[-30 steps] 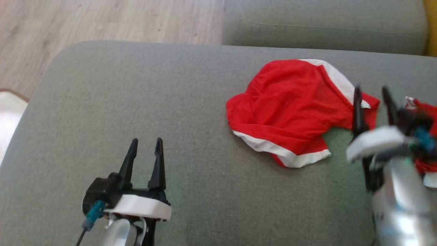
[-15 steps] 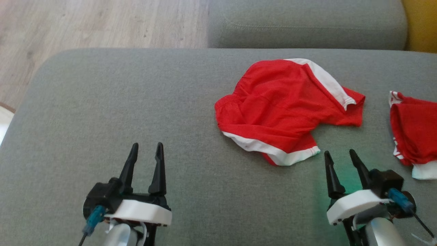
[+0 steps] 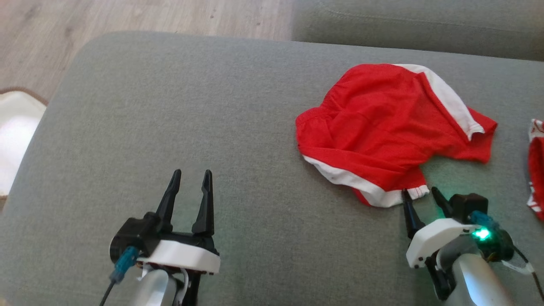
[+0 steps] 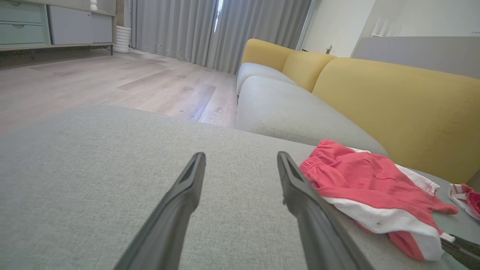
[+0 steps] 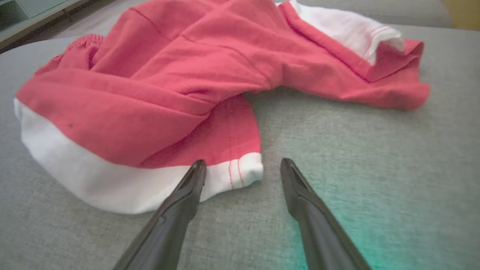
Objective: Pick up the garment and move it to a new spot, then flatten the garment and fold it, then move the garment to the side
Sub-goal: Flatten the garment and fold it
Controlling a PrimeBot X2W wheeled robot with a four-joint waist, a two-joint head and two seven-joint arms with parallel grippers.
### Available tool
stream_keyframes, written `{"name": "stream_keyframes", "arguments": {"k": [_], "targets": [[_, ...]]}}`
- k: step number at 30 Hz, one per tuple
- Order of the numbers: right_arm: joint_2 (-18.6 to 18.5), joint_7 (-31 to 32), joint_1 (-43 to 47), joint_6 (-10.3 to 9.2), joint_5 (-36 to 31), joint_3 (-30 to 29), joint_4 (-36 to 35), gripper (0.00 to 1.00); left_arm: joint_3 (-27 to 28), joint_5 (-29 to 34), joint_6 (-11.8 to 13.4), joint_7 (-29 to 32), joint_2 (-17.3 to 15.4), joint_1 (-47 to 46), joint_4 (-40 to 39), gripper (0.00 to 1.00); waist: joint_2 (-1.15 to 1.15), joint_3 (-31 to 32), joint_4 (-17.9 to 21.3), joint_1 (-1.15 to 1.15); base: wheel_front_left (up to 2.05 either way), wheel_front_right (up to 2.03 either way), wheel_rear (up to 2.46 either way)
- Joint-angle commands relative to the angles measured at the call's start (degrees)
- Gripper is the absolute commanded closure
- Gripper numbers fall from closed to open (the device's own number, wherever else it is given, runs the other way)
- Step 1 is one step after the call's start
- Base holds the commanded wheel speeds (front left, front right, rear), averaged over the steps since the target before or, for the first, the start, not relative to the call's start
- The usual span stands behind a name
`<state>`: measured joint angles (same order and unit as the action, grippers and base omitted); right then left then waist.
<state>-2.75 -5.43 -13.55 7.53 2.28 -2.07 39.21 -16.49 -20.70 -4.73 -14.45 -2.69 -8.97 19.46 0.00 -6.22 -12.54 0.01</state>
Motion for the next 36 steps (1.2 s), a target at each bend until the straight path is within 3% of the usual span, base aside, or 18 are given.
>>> {"name": "stream_keyframes", "arguments": {"k": [1, 2, 8, 15, 20, 21, 22, 26, 36], "targets": [[-0.13, 0.0, -2.29, -0.04, -0.62, 1.4, 0.3, 0.41, 1.64, -0.23, -0.07, -0.55, -0.19, -2.24, -1.37, 0.0, 0.0, -0.35, -0.6, -0.01, 0.0, 0.0, 0.0], [-0.13, 0.03, -2.67, -0.04, -1.04, 1.23, 1.22, 1.0, 1.69, -0.18, -0.09, -0.55, -0.19, -2.26, -1.26, 0.0, 0.0, -0.35, -0.68, -0.01, 0.0, 0.0, 0.0], [-0.13, -1.68, -4.13, -0.04, -1.63, -0.72, 4.01, 1.0, 2.77, 0.49, 0.02, -0.55, -0.19, -1.86, -0.89, 0.0, 0.0, 0.33, 0.64, -0.01, 0.0, 0.0, 0.0], [-0.56, -1.45, -1.92, -0.04, -5.83, -12.51, 0.71, 1.0, 3.36, 0.65, -0.07, -0.55, -0.19, -1.33, -1.09, 0.0, 0.0, 2.02, 3.92, -0.01, 0.0, 0.0, 0.0], [-0.49, 1.54, 0.58, -0.04, -7.64, -17.29, -1.69, 1.0, 3.23, 0.49, -0.03, -0.55, -0.19, -0.83, -1.27, 0.0, 0.0, 2.74, 5.48, -0.01, 0.0, 0.0, 0.0], [-0.46, 2.31, 1.07, -0.04, -8.39, -18.04, -2.32, 0.22, 3.21, 0.47, -0.01, -0.55, -0.19, -0.74, -1.3, 0.0, 0.0, 2.86, 5.77, -0.01, 0.0, 0.0, 0.0], [-0.41, 2.72, 1.38, -0.04, -9.01, -18.97, -3.15, 0.0, 3.12, 0.46, -0.03, -0.55, -0.19, -0.71, -1.3, 0.0, 0.0, 2.92, 5.96, -0.01, 0.0, 0.0, 0.0], [-0.2, 0.46, 1.46, -0.04, -10.31, -18.75, -7.58, 0.0, 2.63, 0.27, -0.06, -0.55, -0.19, -0.9, -1.25, 0.0, 0.0, 3.15, 6.03, -0.01, 0.0, 0.0, 0.0], [-0.14, -7.55, 4.47, -0.04, -0.46, 6.27, -17.5, 0.0, 1.42, -0.47, 0.23, -0.55, -0.19, -0.36, -1.13, 0.0, 0.0, 4.39, 1.94, -0.01, 0.0, 0.0, 0.0]]}}
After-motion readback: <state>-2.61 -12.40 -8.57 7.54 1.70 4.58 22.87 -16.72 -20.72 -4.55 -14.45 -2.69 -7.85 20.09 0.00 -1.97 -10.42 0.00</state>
